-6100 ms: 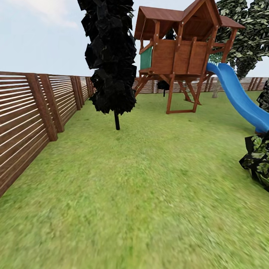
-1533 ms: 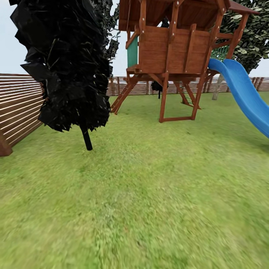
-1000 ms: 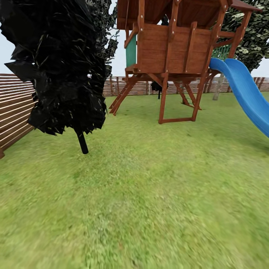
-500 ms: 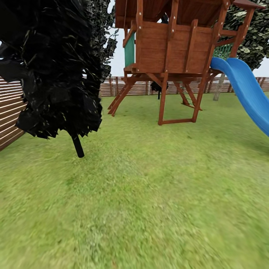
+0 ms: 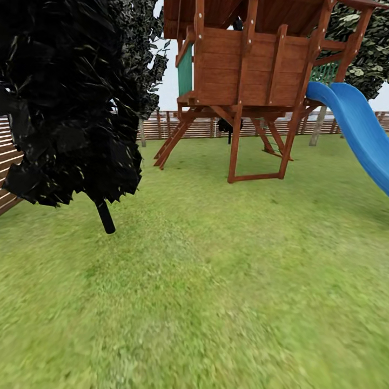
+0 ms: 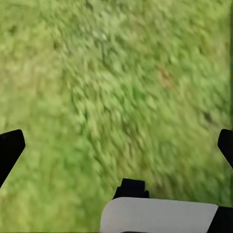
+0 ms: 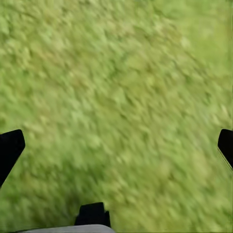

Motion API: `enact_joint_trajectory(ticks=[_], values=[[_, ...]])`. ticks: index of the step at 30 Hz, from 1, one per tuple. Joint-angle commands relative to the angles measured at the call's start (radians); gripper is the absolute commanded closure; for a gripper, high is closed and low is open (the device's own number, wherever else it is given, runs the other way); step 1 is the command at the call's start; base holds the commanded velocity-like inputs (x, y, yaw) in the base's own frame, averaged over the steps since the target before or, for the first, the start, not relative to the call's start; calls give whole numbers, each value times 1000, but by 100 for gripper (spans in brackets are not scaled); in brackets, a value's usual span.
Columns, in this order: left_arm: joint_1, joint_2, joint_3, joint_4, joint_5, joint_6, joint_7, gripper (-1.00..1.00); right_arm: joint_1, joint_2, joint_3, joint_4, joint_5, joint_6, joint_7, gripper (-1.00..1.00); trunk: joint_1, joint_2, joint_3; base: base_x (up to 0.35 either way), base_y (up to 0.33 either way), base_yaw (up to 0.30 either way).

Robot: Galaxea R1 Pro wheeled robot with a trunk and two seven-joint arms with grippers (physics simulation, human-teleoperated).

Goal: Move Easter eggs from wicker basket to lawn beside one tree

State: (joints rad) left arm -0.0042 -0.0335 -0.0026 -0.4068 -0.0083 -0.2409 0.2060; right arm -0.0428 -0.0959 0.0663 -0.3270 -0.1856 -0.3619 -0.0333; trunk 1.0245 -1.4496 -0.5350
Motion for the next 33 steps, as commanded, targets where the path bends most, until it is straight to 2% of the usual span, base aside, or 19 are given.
enact_joint_trajectory(ticks=[1,33], values=[[0,0,0,0,-1,-3,4,-100,-1,-1,7,0,-8,-3,-3,-100,1,0,-1,308,-113,0],[0,-3,1,0,-2,-1,4,-100,-1,-1,7,0,-8,-3,-3,-100,1,0,-1,249,-123,0]])
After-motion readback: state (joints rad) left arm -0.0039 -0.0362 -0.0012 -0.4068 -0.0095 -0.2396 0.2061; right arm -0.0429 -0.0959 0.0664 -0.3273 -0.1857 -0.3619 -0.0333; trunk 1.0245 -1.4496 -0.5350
